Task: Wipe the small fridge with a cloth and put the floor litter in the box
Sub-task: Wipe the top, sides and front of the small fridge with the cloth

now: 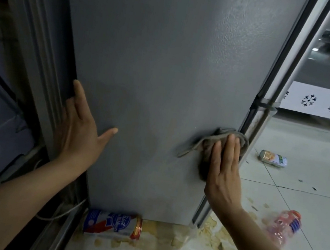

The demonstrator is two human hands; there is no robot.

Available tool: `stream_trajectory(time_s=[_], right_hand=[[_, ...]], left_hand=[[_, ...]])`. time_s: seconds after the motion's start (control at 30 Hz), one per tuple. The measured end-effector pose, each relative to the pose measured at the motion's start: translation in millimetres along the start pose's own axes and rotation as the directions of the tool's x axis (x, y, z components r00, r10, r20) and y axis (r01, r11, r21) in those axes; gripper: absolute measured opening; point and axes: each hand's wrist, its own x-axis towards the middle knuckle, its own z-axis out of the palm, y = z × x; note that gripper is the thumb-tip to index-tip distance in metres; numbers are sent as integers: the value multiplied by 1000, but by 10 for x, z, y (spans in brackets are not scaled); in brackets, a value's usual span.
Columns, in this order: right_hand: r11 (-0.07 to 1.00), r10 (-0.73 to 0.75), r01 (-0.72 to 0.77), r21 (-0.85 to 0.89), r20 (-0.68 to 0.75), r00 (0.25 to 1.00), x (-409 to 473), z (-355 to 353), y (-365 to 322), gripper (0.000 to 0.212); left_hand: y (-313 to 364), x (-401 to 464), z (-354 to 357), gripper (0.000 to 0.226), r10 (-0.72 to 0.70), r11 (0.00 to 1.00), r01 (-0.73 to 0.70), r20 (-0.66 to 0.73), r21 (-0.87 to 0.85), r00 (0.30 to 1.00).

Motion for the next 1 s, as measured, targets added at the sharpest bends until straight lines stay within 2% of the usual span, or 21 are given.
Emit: stream_trajectory(time_s=[0.17, 0.27, 0.33, 0.4, 0.47, 0.53, 0.6, 0.67, 0.77, 0.87, 0.93, 0.97, 1.0], right_hand=[[996, 48, -31, 85, -197, 979, 565, -267, 114, 83], [993, 35, -7, 118, -240, 970, 522, -156, 79, 73], [994, -36, 50, 102, -140, 989, 206, 47, 21, 68], [986, -167, 164, 40, 57, 984, -263, 276, -43, 72], [940, -317, 337, -59, 217, 923, -638, 437, -50, 74], [897, -388, 432, -97, 298, 872, -743, 477, -11, 75], [879, -423, 467, -98, 295, 857, -633, 421, 62, 75], [911, -394, 409, -45, 194, 899, -383, 294, 73, 73], [972, -227, 226, 58, 16, 974, 39, 153, -51, 67], [994, -107, 109, 33, -46, 993, 171, 202, -248, 63], [984, -176, 176, 3, 23, 984, 33, 330, -353, 69], [957, -287, 291, -15, 111, 951, -72, 400, -401, 71], [903, -413, 428, -28, 209, 886, -161, 461, -443, 73]], left_hand=[[-42, -131, 107, 118, -22, 1000, 22, 31, 22, 999], [-57, -182, 165, 116, -18, 1000, 18, 12, 5, 1000], [-56, -189, 188, 114, -19, 1000, 19, -1, -4, 1000], [-58, -192, 191, 112, -13, 1000, 13, -10, -13, 1000], [-60, -193, 186, 112, 4, 1000, -4, -9, -24, 1000], [-65, -190, 178, 112, 6, 1000, -6, -7, -27, 1000], [-79, -195, 177, 112, -4, 999, 4, 2, -41, 1000], [-91, -192, 179, 112, -6, 998, 6, 9, -62, 1000], [-172, -221, 212, 110, -15, 995, 16, 11, -102, 1000], [-319, -319, 289, 104, -23, 992, 29, 51, -123, 998], [-395, -377, 356, 100, -44, 991, 53, 76, -124, 996], [-412, -391, 384, 97, -51, 990, 60, 79, -125, 996], [-414, -395, 398, 96, -62, 990, 72, 79, -124, 995]])
